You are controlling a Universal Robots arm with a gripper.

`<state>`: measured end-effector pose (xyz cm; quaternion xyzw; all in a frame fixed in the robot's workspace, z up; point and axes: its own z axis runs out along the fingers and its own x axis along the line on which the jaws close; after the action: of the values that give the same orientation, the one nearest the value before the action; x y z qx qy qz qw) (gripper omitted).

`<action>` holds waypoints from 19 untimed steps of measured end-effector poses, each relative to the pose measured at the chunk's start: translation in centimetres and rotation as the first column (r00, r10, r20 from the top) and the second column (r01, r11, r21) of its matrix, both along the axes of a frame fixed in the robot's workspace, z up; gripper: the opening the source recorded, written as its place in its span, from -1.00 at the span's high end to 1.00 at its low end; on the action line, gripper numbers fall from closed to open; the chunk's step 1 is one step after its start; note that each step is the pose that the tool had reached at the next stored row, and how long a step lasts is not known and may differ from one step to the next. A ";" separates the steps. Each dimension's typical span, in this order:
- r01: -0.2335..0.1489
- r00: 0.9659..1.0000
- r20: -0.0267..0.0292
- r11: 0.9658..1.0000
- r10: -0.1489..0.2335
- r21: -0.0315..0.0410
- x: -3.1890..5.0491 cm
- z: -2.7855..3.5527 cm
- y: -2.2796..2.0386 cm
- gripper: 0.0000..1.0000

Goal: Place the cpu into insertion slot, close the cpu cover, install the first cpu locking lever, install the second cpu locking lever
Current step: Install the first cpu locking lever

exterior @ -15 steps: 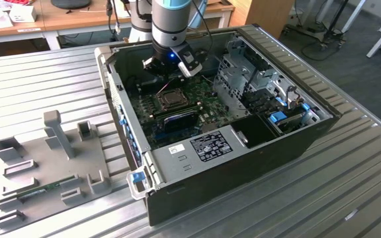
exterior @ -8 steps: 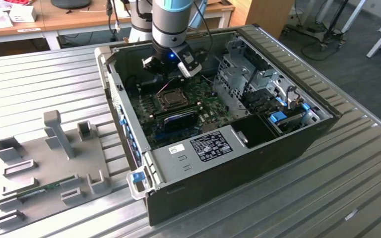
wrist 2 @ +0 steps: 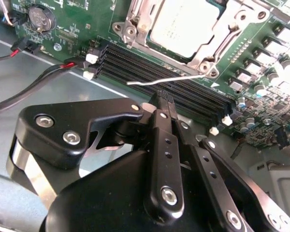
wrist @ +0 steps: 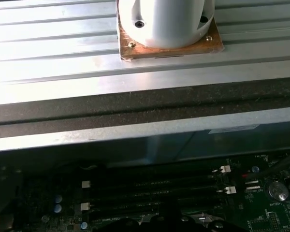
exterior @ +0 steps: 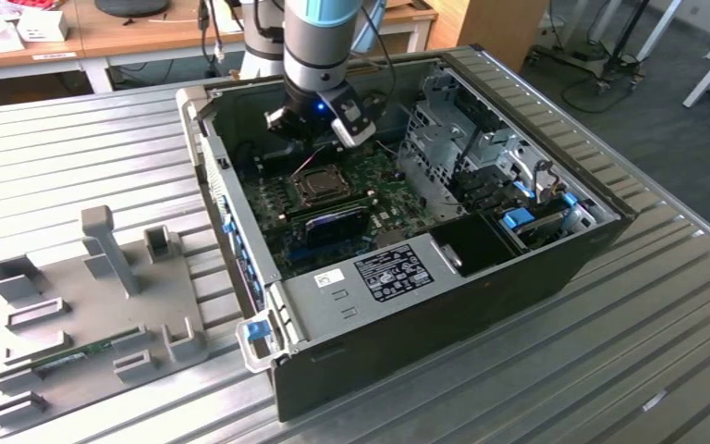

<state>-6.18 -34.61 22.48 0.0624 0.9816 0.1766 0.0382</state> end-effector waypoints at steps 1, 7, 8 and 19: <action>0.000 1.000 0.000 1.000 0.000 0.001 0.00 -0.07 -0.01 0.80; 0.000 1.000 0.000 1.000 0.000 0.001 0.02 -0.24 -0.08 0.80; 0.000 1.000 0.000 1.000 0.000 0.001 0.02 -0.24 -0.08 0.80; 0.000 1.000 0.000 1.000 0.000 0.001 0.08 -0.53 -0.12 0.80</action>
<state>-6.10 -34.72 21.95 0.0624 0.9815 0.1771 0.0381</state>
